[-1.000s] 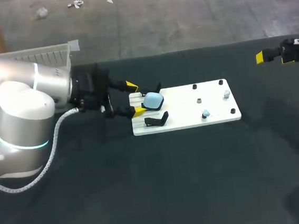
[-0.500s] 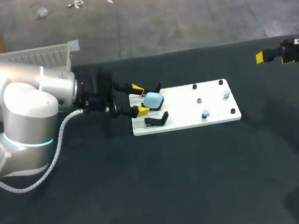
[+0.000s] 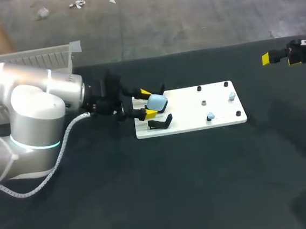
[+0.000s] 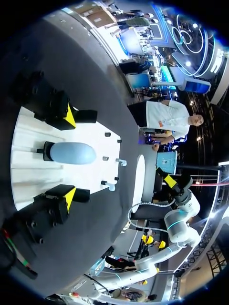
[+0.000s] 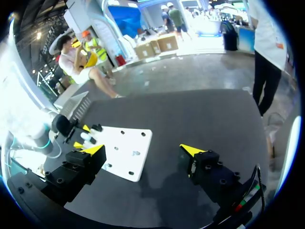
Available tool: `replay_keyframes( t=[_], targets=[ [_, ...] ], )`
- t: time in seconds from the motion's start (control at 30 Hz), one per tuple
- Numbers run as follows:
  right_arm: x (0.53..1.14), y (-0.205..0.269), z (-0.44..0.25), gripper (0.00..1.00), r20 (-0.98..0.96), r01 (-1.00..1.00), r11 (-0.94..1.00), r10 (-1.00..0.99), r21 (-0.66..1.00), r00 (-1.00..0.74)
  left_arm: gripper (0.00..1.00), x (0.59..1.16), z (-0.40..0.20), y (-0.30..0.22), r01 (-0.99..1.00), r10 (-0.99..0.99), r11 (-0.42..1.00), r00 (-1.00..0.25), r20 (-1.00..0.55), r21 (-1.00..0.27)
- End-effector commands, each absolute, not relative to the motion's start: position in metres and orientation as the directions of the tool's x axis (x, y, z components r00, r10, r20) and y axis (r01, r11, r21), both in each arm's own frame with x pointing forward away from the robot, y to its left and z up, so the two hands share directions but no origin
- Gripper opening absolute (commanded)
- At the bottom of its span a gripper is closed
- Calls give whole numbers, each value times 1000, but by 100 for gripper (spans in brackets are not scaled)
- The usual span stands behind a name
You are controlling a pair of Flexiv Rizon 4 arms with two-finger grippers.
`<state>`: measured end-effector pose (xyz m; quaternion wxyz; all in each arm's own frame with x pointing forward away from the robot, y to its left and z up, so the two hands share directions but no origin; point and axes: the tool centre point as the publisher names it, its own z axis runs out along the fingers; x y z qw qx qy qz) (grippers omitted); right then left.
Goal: Pick up each earbud case from the left stands, insert the matching earbuds, close the lid, and place the case in the box.
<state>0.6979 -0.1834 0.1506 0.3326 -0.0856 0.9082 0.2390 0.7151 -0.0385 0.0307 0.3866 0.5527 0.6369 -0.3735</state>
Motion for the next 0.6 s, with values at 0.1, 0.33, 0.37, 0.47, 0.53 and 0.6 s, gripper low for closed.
replay_keyframes(
  t=[0.1,0.33,0.37,0.47,0.53,0.6],
  targets=[
    [699,-184,150,100,-646,-317,870,3,379,-764,69,721,24,-42,994,408,98,-89,-909,-53],
    [699,-184,150,100,-646,-317,870,3,379,-764,70,721,23,-46,994,407,91,-90,-909,-58],
    [699,-184,150,100,-646,-317,870,3,379,-764,69,721,23,-46,994,408,89,-90,-909,-59],
    [699,-184,150,100,-646,-317,870,3,379,-764,64,721,22,-47,994,408,86,-91,-908,-61],
    [699,-184,150,100,-646,-317,870,3,379,-764,63,722,21,-48,994,407,85,-92,-909,-63],
    [699,-184,150,100,-646,-317,870,3,379,-764,61,722,20,-48,994,406,83,-94,-909,-66]
  ],
)
